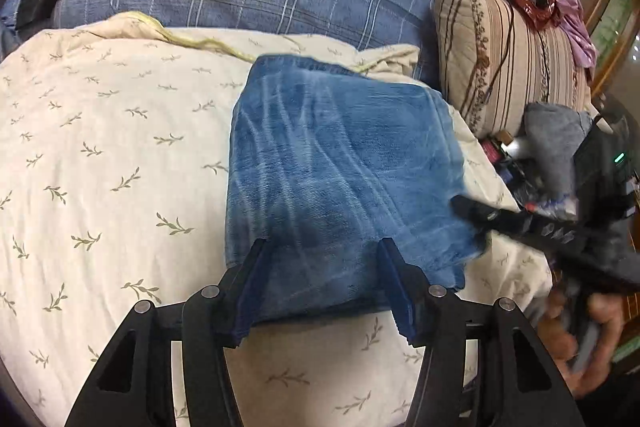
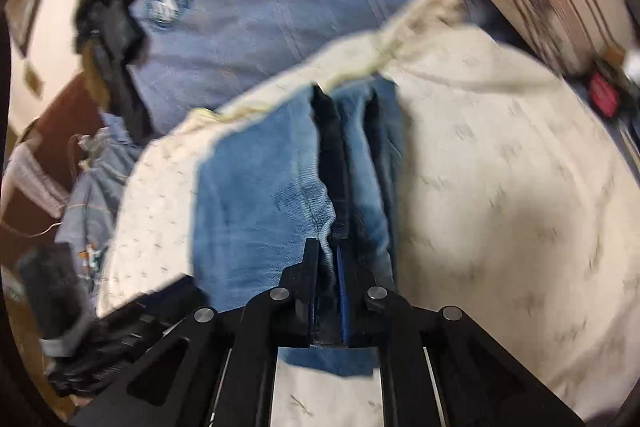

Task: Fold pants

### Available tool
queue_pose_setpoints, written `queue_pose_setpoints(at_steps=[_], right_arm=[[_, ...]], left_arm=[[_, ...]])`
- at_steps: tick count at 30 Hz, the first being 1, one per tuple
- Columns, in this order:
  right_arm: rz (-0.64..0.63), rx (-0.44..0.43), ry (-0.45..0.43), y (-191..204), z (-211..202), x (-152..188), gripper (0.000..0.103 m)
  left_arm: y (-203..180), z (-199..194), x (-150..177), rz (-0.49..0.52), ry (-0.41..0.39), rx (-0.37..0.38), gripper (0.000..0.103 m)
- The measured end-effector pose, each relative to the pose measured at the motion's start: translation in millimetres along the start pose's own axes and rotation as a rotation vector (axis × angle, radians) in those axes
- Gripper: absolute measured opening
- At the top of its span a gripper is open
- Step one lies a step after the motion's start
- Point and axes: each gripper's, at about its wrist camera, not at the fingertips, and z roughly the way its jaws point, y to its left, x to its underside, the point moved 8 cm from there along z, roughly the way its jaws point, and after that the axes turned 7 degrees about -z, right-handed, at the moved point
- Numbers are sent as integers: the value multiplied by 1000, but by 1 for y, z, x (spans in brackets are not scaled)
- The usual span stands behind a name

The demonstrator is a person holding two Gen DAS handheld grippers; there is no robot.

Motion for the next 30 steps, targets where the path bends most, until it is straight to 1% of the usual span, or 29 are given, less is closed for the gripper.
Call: queue_pose_setpoints(at_steps=[1,2,3,4,5,6,7,8,9,10,12,13,15,16,17,18,19,20,21,22,23,25,26,28,30], right_arm=[[32,-35,-6,-2,2,1,15],[51,-73,-14,-2,0,-2,21],[72,-118,-30,-1,-7,-7,24],[89,-169,-72,-1,-17,-13,40],[100,-193,-116,-2,-25,-18,68],[108,-198,-144,-4,-31,-23,79],[106,-190,-156,-6,-34,-29,84],[100,-172,-150,-9,-33,-35,84],[105,-157,-129,-13,-27,-44,84],[109,-165,-90,-16,-18,-51,86],[107,-169,-19,-20,6,-65,86],[115,-162,-9,-22,16,-71,86],[136,-198,45,-25,39,-72,86],[172,-250,100,-27,55,-66,85],[185,-260,131,-30,63,-56,80],[218,-270,125,-36,69,-53,77],[243,-284,108,-38,67,-53,67],[248,-304,110,-38,65,-53,58],[251,-333,109,-37,65,-53,54],[249,-337,103,-36,66,-52,49],[227,-339,94,-32,65,-51,44],[162,-334,54,-18,56,-55,38],[129,-344,39,-10,49,-58,38],[87,-406,26,14,40,-60,38],[5,-419,22,45,34,-65,38]], left_arm=[[4,-2,-3,-13,8,7,55],[7,-3,-4,-41,19,30,55],[9,-1,-14,-62,29,51,55],[14,-3,-19,-92,36,79,55],[19,-4,-28,-127,40,108,57],[27,-3,-38,-160,40,118,60],[34,0,-48,-189,37,112,65],[42,2,-58,-214,32,103,67],[48,4,-66,-232,32,100,68],[52,9,-75,-247,37,98,69],[58,27,-92,-279,74,106,70],[60,39,-101,-303,97,112,70],[66,59,-113,-357,138,155,70],[68,71,-117,-381,162,181,70],[71,83,-118,-416,190,221,70],[73,94,-119,-453,213,264,69],[78,101,-121,-495,224,304,60],[80,104,-122,-520,227,331,49],[82,105,-123,-520,226,326,47],[81,100,-120,-505,209,317,35],[79,93,-120,-492,187,317,28],[77,72,-118,-503,154,360,26],[79,56,-117,-515,130,383,26],[87,23,-110,-517,80,379,26],[100,-3,-106,-523,44,377,26]])
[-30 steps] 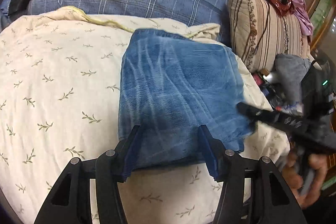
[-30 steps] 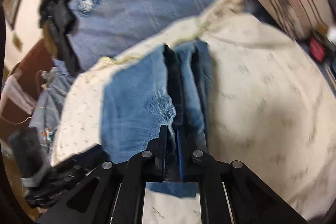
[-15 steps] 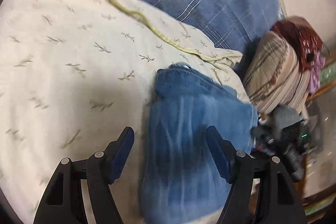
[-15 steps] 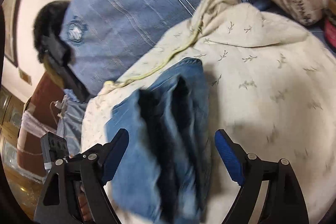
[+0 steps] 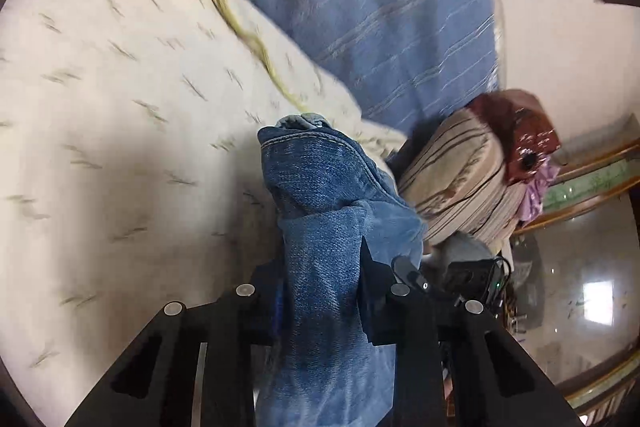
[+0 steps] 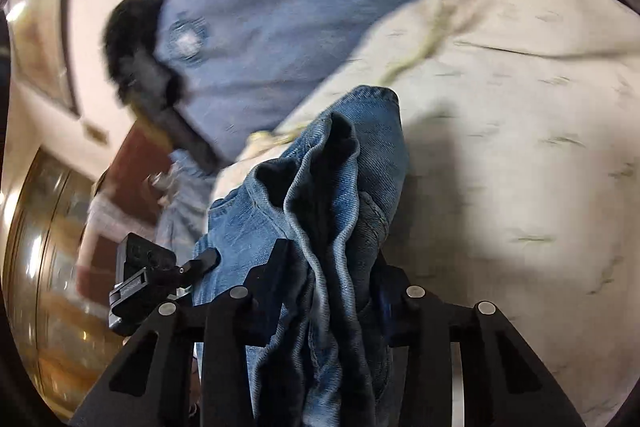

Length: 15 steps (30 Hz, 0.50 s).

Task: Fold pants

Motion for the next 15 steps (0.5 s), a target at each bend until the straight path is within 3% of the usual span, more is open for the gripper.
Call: queue_pose_setpoints(at_steps=[6,8,11,12,13,15], right_arm=[[-132,-14,53,54,43,-23,37],[-103,-6,102,43,76,-23,46],[5,29,199,1,116,5,60],[81,-52,142,-3,111,7,62],[103,-78,134,-2,104,9,63],[107,-43,97,1,77,13,66]], left_arm=[[14,-59,-38,-5,-113,-21,29],[35,-58,-51,11,-141,-117,44],[87,-43,-53,-11,-129,-323,49],[91,-43,-49,-31,-125,-265,49],[91,-49,-46,-57,-134,-225,50],[83,-62,-40,-50,-114,-193,52]])
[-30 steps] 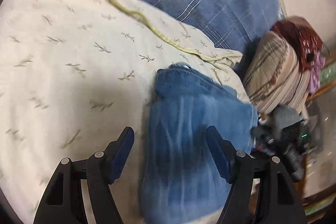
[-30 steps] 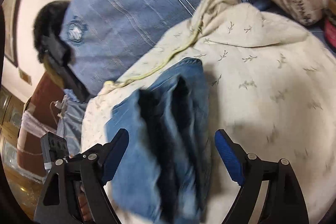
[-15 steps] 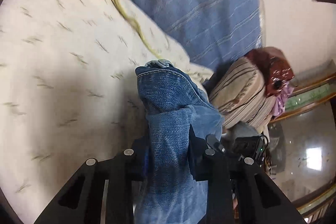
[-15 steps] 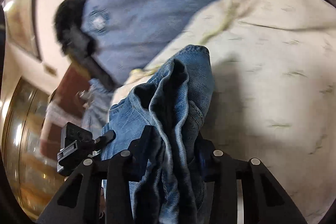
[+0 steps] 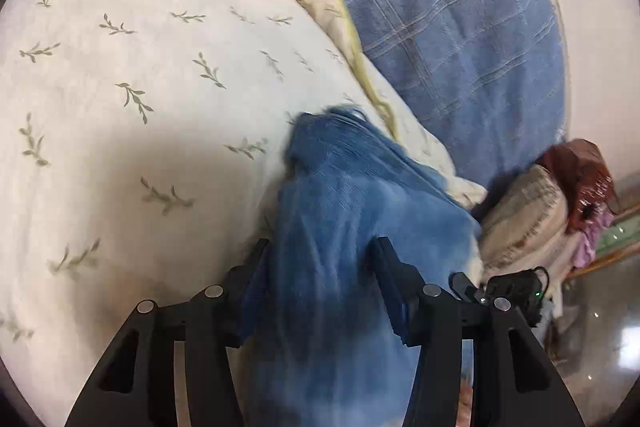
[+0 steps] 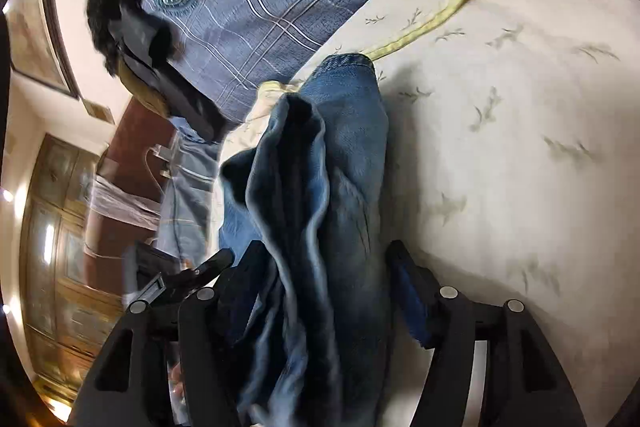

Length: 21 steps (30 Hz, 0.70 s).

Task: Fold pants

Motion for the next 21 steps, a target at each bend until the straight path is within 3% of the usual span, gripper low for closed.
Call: queue_pose_setpoints(at_steps=[3,5,8,11,13,15,18,19,21], right_arm=[[-25,36,-76,8,-40,16,69],[-36,2,-102,17,-56,38,70],[-85,35,-112,26,-54,62,69],[-94,19,-97,39,-42,64,69],[-82,60,-100,37,-36,64,69],[-62,156,-41,23,-23,71,67],[63,30,-11,10,-17,81,47],[66,32,-12,11,-20,81,42],[2,74,-18,20,-23,81,38]], left_arm=[[-2,-35,12,57,-75,5,59],[1,-54,34,92,-96,25,64],[14,-62,75,84,-55,34,64],[21,-65,88,81,-48,27,63],[25,-65,91,106,-57,3,62],[25,-49,90,101,-44,-25,53],[30,-49,92,112,-62,-85,33],[26,-55,92,117,-81,-75,24],[16,-66,96,149,-128,-39,20]])
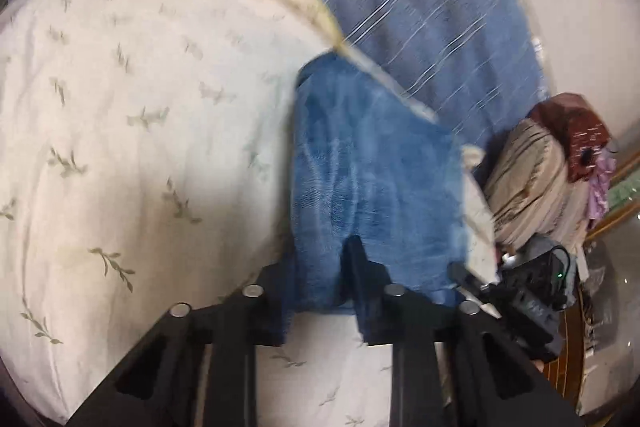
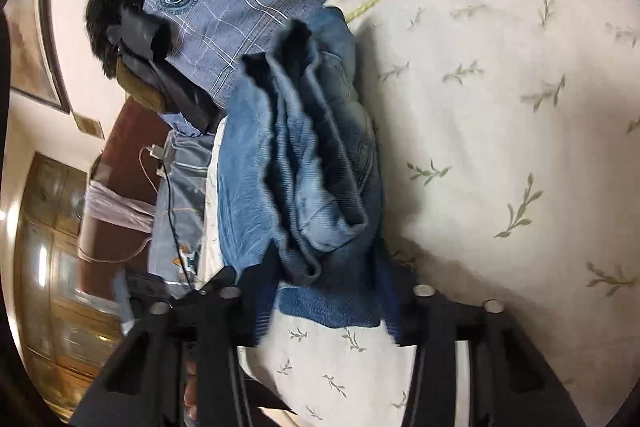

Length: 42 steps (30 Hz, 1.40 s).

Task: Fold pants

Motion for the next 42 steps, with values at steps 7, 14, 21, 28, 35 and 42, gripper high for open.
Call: queue_pose_setpoints(at_steps=[7,14,21,28,35,42], right_arm=[[16,-12,-2,-7,-5,2,58],[-339,267,-69,28,-30,33,83],[-506,484,-33,25,3,43,41],[-485,497,-116,30,-23,33,9],[-394,494,-49,11,-12,37,8],[-330,415,-65,11,-16,37,17]], left_arm=[[-6,-1,14,29,-17,-81,31],[-21,-32,50,187,-111,-204,57],[-37,-9,70,365,-107,-375,51],[-42,-1,56,373,-187,-383,4],[-26,13,64,348,-128,-419,4],[-24,1,61,278,-137,-356,8]])
